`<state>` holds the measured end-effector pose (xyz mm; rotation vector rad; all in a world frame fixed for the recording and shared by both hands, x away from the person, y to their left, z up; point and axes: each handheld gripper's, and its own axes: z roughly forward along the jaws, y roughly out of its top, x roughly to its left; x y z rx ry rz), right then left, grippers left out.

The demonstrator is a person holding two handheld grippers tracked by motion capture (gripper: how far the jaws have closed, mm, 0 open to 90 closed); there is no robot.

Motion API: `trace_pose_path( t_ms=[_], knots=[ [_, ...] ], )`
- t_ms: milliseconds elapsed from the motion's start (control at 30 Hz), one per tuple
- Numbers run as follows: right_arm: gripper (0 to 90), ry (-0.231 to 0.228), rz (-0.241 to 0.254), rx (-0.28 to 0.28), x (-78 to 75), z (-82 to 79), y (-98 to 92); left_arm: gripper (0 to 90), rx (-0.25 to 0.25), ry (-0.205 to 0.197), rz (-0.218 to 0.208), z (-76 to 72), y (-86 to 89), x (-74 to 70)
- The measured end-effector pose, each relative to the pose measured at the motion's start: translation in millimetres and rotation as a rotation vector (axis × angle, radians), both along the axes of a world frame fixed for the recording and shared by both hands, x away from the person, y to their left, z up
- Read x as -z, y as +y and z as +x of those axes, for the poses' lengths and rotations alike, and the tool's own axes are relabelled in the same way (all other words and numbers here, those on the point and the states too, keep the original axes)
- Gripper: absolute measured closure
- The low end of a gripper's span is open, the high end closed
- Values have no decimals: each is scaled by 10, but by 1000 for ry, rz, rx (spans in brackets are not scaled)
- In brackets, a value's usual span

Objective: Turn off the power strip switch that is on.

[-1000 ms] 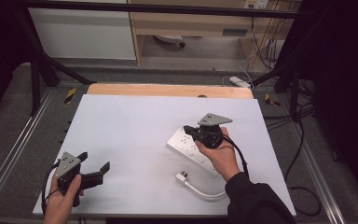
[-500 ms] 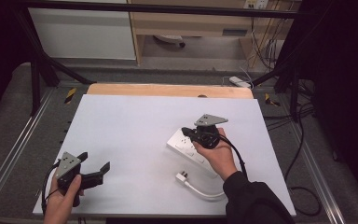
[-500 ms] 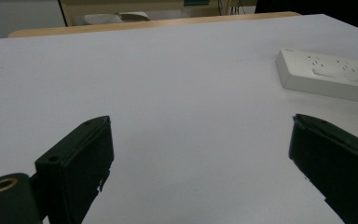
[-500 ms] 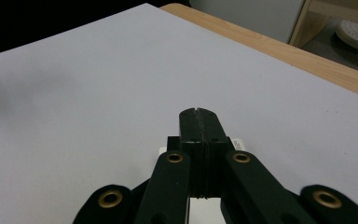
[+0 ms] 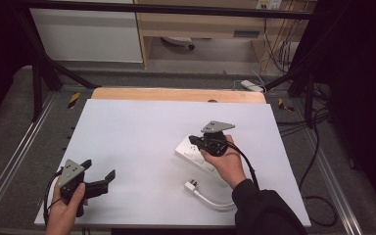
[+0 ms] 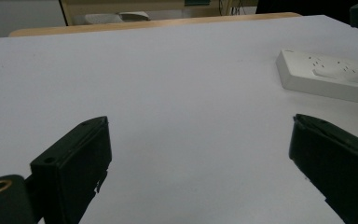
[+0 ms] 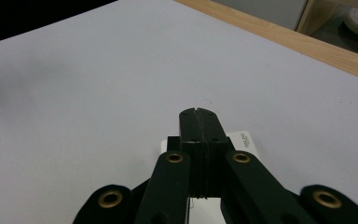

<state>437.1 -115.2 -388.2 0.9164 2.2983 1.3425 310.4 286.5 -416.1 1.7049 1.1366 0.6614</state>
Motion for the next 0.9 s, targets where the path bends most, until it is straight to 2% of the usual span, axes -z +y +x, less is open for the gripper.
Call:
trace_pose_path(
  t_ms=[900],
  knots=[
    [900, 79, -66, -8, 188, 99, 106, 58, 11, 7, 2, 3, -15, 8]
  ],
)
